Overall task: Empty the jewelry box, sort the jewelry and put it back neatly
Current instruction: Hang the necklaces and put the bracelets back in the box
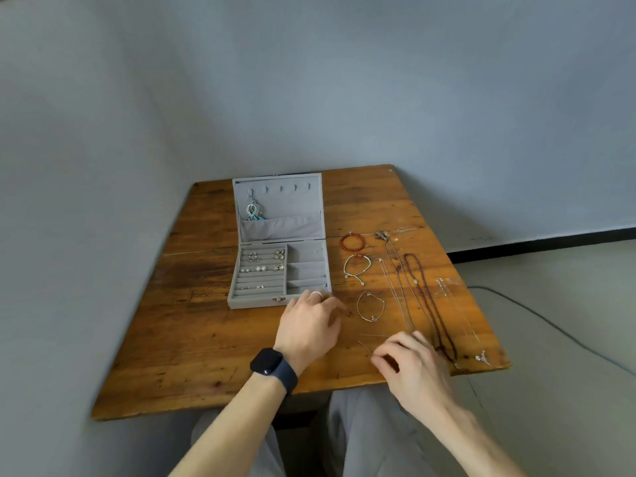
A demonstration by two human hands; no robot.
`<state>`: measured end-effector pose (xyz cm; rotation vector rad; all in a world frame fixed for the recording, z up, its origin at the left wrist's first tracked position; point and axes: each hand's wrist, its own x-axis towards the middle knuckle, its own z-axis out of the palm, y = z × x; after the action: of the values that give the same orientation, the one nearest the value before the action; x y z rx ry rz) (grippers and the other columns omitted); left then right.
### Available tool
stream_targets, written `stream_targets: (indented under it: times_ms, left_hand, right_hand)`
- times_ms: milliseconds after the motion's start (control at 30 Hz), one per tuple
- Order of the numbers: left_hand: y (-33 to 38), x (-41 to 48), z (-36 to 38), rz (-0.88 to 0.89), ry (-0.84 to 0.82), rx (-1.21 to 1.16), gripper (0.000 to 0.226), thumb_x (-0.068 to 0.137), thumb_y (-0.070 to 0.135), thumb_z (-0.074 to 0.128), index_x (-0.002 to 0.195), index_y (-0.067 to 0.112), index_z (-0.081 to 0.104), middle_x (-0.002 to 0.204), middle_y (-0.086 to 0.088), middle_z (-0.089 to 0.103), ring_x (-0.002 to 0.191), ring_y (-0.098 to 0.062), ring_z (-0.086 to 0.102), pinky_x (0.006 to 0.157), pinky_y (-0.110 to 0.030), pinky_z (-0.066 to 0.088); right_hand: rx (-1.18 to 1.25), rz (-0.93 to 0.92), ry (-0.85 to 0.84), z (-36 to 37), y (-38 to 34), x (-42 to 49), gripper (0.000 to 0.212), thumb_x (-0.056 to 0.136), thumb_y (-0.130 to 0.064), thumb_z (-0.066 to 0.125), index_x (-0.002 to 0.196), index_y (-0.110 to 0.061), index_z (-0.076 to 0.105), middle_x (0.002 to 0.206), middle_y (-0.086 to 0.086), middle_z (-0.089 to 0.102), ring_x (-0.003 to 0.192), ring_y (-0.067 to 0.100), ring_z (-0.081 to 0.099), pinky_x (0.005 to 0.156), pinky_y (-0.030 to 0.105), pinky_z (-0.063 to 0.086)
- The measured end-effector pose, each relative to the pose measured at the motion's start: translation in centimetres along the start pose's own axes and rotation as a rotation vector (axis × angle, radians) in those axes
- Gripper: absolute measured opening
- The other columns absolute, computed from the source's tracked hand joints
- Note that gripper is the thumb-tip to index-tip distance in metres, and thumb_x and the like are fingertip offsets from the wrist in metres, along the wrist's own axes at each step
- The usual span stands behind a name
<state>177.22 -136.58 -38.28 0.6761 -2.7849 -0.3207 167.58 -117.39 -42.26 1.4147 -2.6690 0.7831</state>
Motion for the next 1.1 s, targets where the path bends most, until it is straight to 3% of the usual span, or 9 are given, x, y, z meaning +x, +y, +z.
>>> stream_targets:
  times_ms: [233,300,400,533,667,733,833,1000,1100]
  left_hand:
    - [1.1,6.6,0.9,0.051,-0.056,0.122,0.035,0.098,0.032,0.048,0.13,0.031,0.06,0.135,0.001,0.056,0.123,-0.021,0.047,0.099,-0.039,0.041]
    - [1.2,8.2,1.2,0.053,-0.089,0.194,0.038,0.098,0.032,0.048,0.135,0.03,0.057,0.138,-0.001,0.054,0.127,-0.022,0.045,0.101,-0.04,0.039]
    - [1.2,10.1,1.7,0.08,-0.152,0.333,0.039,0.098,0.034,0.05,0.137,0.034,0.056,0.139,0.0,0.053,0.129,-0.022,0.042,0.103,-0.041,0.038]
    - [1.4,11.2,2.5,0.113,-0.174,0.45,0.027,0.099,0.033,0.053,0.122,0.035,0.067,0.13,0.004,0.058,0.122,-0.021,0.045,0.099,-0.039,0.04]
    - [1.4,11.6,2.7,0.149,-0.15,0.484,0.022,0.098,0.03,0.058,0.117,0.031,0.068,0.126,0.004,0.06,0.118,-0.021,0.046,0.096,-0.036,0.041]
    - [1.3,11.5,2.9,0.183,-0.156,0.491,0.022,0.099,0.029,0.055,0.119,0.025,0.064,0.125,0.002,0.06,0.118,-0.021,0.047,0.097,-0.037,0.04]
    - [1.3,11.1,2.5,0.088,-0.092,0.289,0.021,0.102,0.033,0.046,0.114,0.02,0.059,0.116,-0.001,0.063,0.11,-0.023,0.054,0.091,-0.038,0.043]
    - [-0.3,11.9,-0.7,-0.227,0.025,-0.273,0.015,0.102,0.032,0.043,0.105,0.02,0.053,0.093,0.0,0.068,0.08,-0.023,0.064,0.068,-0.036,0.055]
    - [-2.0,12.9,-3.0,-0.304,0.093,-0.45,0.013,0.101,0.028,0.049,0.103,0.019,0.059,0.088,0.009,0.07,0.077,-0.011,0.065,0.057,-0.017,0.047]
  right_hand:
    - [-0.124,-0.074,-0.071,-0.2,-0.7,0.0,0.003,0.093,-0.021,0.067,0.092,-0.021,0.064,0.093,-0.006,0.058,0.086,0.014,0.05,0.067,0.025,0.04]
    - [-0.011,-0.042,-0.084,-1.0,-0.3,0.3,0.005,0.101,-0.025,0.054,0.098,-0.022,0.057,0.098,-0.008,0.054,0.09,0.011,0.045,0.071,0.024,0.035]
    - [0.236,0.068,-0.067,-2.9,0.2,0.9,0.009,0.105,-0.029,0.043,0.1,-0.025,0.049,0.097,-0.01,0.054,0.087,0.004,0.049,0.069,0.02,0.044]
    - [0.439,0.211,-0.043,-5.3,1.0,1.8,0.01,0.104,-0.027,0.047,0.097,-0.024,0.053,0.09,-0.012,0.063,0.078,-0.004,0.056,0.064,0.009,0.041]
    - [0.68,0.381,-0.033,-7.3,1.5,2.7,0.009,0.1,-0.027,0.054,0.094,-0.026,0.06,0.084,-0.013,0.068,0.063,0.0,0.057,0.053,0.012,0.042]
    - [0.78,0.458,-0.012,-8.0,1.7,3.2,0.007,0.1,-0.026,0.055,0.096,-0.027,0.061,0.086,-0.02,0.069,0.069,-0.002,0.061,0.059,0.013,0.046]
    - [0.836,0.507,0.042,-8.5,1.8,3.8,0.007,0.1,-0.028,0.056,0.098,-0.029,0.063,0.091,-0.02,0.07,0.078,-0.001,0.063,0.071,0.022,0.051]
    - [0.892,0.524,0.029,-7.4,0.9,4.5,0.006,0.099,-0.027,0.059,0.098,-0.027,0.065,0.088,-0.017,0.072,0.075,0.001,0.062,0.066,0.02,0.052]
    - [0.895,0.514,-0.017,-6.4,0.1,5.0,0.006,0.098,-0.027,0.06,0.098,-0.027,0.066,0.088,-0.017,0.072,0.077,0.002,0.063,0.064,0.019,0.053]
